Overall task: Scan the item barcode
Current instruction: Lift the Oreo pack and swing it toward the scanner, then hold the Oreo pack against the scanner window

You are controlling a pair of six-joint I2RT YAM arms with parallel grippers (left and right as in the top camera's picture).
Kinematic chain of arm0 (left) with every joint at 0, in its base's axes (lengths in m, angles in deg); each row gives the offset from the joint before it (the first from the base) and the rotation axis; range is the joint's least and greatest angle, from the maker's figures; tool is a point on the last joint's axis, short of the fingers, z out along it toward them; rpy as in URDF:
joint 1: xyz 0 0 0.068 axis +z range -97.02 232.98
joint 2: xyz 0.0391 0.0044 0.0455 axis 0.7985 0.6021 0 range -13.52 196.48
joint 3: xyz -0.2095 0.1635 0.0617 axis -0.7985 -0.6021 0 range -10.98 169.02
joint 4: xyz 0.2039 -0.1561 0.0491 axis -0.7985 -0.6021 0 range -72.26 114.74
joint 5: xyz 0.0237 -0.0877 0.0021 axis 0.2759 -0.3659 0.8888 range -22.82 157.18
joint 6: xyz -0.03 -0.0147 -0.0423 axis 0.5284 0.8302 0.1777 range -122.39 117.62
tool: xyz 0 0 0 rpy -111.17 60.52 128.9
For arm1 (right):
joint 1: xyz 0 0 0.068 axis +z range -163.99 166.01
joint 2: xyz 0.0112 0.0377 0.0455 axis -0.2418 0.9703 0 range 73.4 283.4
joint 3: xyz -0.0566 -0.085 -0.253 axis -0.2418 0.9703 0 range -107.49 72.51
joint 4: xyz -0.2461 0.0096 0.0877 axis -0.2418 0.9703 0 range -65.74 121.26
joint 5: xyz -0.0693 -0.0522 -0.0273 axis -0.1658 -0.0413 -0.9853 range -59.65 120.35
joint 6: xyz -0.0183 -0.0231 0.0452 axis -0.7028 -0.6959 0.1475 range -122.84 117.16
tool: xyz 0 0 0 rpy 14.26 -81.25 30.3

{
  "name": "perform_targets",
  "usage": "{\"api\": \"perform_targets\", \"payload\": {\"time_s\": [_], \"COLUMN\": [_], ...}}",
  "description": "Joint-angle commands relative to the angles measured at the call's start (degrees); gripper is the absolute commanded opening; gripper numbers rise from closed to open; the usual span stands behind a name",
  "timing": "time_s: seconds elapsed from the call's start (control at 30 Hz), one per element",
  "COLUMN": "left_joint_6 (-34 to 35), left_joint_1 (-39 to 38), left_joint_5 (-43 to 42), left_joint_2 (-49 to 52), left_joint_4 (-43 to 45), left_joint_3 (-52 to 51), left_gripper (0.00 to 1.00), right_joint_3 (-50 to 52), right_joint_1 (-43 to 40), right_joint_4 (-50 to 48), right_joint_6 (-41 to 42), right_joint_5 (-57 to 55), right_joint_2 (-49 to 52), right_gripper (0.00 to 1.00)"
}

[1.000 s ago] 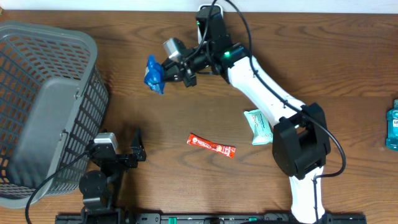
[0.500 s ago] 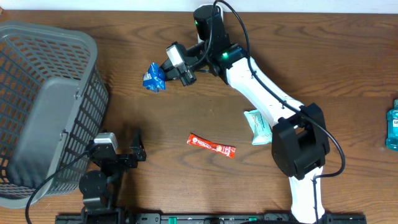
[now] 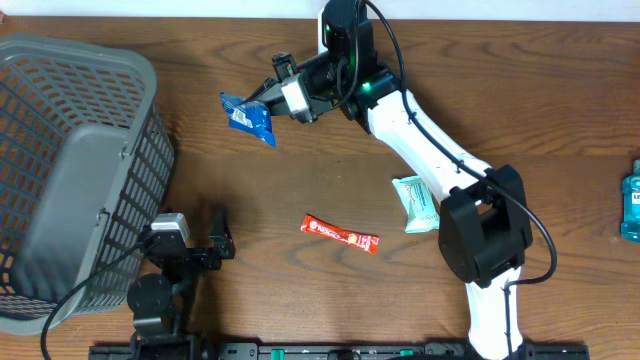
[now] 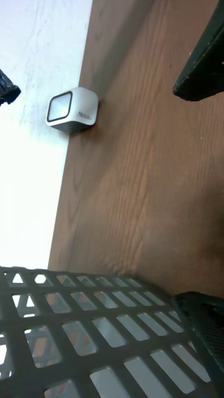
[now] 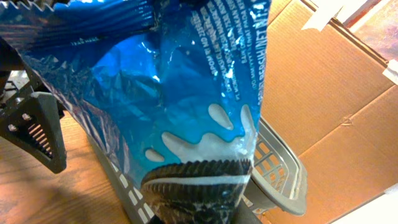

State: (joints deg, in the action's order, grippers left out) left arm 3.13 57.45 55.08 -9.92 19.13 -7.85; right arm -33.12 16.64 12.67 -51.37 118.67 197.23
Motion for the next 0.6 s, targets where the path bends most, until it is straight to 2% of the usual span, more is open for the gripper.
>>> {"api": "perform_targets", "payload": {"time_s": [0.0, 0.1, 0.17, 0.3, 0.47, 0.57], "left_joint_6": [-0.5, -0.5, -0.5, -0.5, -0.5, -0.5], "left_joint_1": [0.3, 0.3, 0.3, 0.3, 0.3, 0.3], "left_joint_5": [-0.3, -0.3, -0.3, -0.3, -0.3, -0.3], "left_joint_2": [0.0, 0.0, 0.0, 0.0, 0.0, 0.0], "left_joint_4": [-1.2, -1.2, -1.2, -1.2, -1.2, -1.2], "left_joint_3": [-1.2, -1.2, -1.2, -1.2, -1.2, -1.2], "left_gripper": [0.98, 0.98, 0.98, 0.98, 0.98, 0.98], "right_joint_3": [-0.4, -0.4, -0.4, -0.4, -0.4, -0.4], "right_joint_1": [-0.2, -0.6, -0.9, -1.9, -3.7, -4.5], "right_joint_4": [-0.7, -1.1, -1.2, 3.5, 8.2, 9.8], "right_joint_6": [1.7, 7.2, 18.7, 48.0, 65.5, 79.8], "right_joint_5": [1.2, 1.2, 1.2, -3.8, -5.1, -9.4], "right_joint_2": [0.3, 0.3, 0.3, 0.3, 0.3, 0.3], "right_gripper": [0.01, 0.01, 0.01, 0.01, 0.01, 0.01]}}
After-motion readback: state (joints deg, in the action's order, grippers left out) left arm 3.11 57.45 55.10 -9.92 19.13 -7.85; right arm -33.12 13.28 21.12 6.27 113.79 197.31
